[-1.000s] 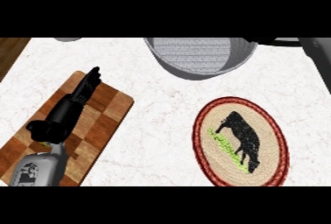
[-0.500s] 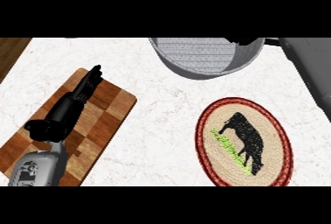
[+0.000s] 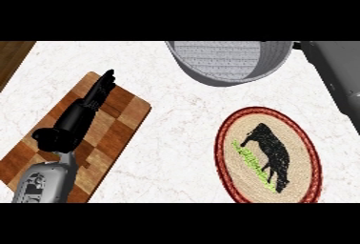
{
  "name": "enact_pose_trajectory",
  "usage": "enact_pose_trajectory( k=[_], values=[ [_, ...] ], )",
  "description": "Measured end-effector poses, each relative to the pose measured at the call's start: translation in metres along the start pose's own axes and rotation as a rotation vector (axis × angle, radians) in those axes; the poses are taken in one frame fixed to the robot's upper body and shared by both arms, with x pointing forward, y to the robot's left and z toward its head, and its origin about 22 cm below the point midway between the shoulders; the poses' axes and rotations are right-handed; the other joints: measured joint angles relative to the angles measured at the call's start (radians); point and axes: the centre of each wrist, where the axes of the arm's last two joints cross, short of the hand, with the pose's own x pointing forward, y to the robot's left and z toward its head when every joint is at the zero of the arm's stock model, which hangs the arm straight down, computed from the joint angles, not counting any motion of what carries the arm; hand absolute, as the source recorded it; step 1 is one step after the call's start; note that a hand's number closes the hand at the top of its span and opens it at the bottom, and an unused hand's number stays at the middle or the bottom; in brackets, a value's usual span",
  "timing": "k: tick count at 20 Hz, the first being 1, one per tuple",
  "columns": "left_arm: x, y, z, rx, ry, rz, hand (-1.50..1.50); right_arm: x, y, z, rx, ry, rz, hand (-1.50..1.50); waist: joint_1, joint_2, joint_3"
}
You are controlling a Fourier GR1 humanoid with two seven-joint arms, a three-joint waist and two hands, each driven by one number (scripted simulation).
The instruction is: Pick the lemon from the placemat and place it in the basket
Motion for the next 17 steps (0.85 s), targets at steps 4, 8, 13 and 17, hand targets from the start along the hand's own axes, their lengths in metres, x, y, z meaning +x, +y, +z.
enact_pose_trajectory(
  k=[4, 8, 13, 17],
  values=[
    [0.003, 0.002, -0.003, -0.008, -0.003, 0.001, 0.0, 0.002, 0.007, -0.007, 0.004, -0.022, 0.011, -1.5, 0.006, 0.002, 0.0],
    [0.003, 0.002, -0.003, -0.008, -0.007, -0.005, 0.0, 0.005, 0.003, -0.011, -0.008, -0.039, -0.009, -1.5, 0.007, 0.002, 0.0],
    [0.006, 0.005, -0.007, -0.004, -0.009, -0.01, 0.0, 0.013, -0.009, -0.016, -0.046, -0.022, -0.104, -1.5, 0.006, 0.003, 0.0],
    [0.006, 0.001, -0.011, -0.005, -0.012, -0.01, 0.0, 0.018, -0.026, -0.011, -0.087, 0.05, -0.196, -1.5, 0.006, 0.006, 0.0]
  ],
)
